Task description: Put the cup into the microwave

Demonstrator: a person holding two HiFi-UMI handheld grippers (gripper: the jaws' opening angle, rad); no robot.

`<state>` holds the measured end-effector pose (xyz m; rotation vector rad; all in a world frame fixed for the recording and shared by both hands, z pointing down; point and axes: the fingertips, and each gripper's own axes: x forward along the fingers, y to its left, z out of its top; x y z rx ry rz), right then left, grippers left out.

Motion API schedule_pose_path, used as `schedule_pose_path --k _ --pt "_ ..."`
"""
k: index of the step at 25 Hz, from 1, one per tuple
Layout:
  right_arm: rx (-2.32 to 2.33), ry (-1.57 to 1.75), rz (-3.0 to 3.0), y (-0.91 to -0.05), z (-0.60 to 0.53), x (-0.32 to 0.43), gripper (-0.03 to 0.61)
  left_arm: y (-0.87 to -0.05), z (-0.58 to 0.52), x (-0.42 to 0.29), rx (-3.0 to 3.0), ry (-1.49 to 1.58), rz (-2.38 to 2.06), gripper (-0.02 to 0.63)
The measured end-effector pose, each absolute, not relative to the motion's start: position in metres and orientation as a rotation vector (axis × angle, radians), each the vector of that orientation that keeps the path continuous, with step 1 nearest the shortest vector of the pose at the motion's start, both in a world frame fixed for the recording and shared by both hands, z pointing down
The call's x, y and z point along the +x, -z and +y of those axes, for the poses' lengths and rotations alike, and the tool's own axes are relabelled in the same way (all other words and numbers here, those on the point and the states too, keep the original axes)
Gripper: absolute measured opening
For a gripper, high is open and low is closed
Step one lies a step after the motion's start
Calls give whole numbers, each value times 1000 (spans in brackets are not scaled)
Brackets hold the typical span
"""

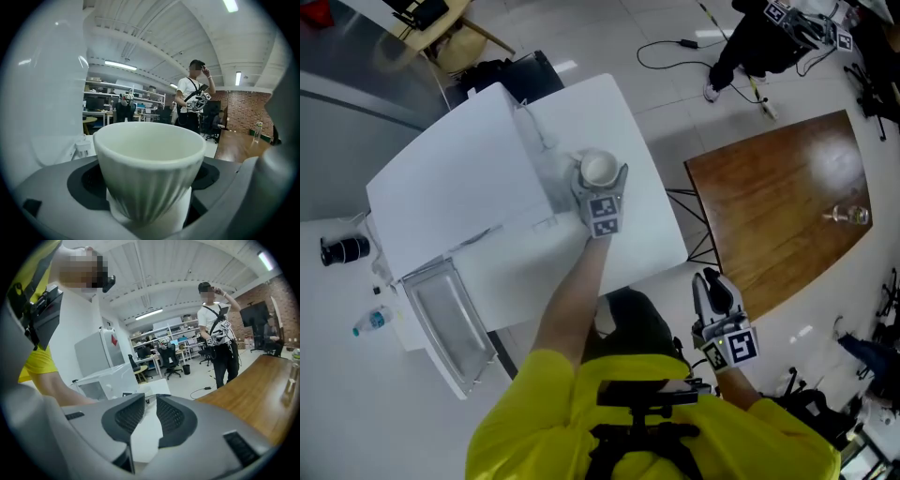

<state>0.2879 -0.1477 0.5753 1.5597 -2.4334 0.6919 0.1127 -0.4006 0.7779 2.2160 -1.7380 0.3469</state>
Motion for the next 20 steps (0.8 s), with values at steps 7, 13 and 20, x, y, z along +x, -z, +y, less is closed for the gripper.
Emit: schedule_pose_path --k 7,13,20 --pt "1523 -685 -2472 -574 -142 276 83 -773 -364 124 2289 -385 -1646 465" --pt "1406 -641 -2523 -565 -149 244 83 -740 -239 134 2358 -326 -1512 463" --pt "1121 -647 -2639 -564 -151 146 81 -697 -139 -10 2208 -300 -1714 463"
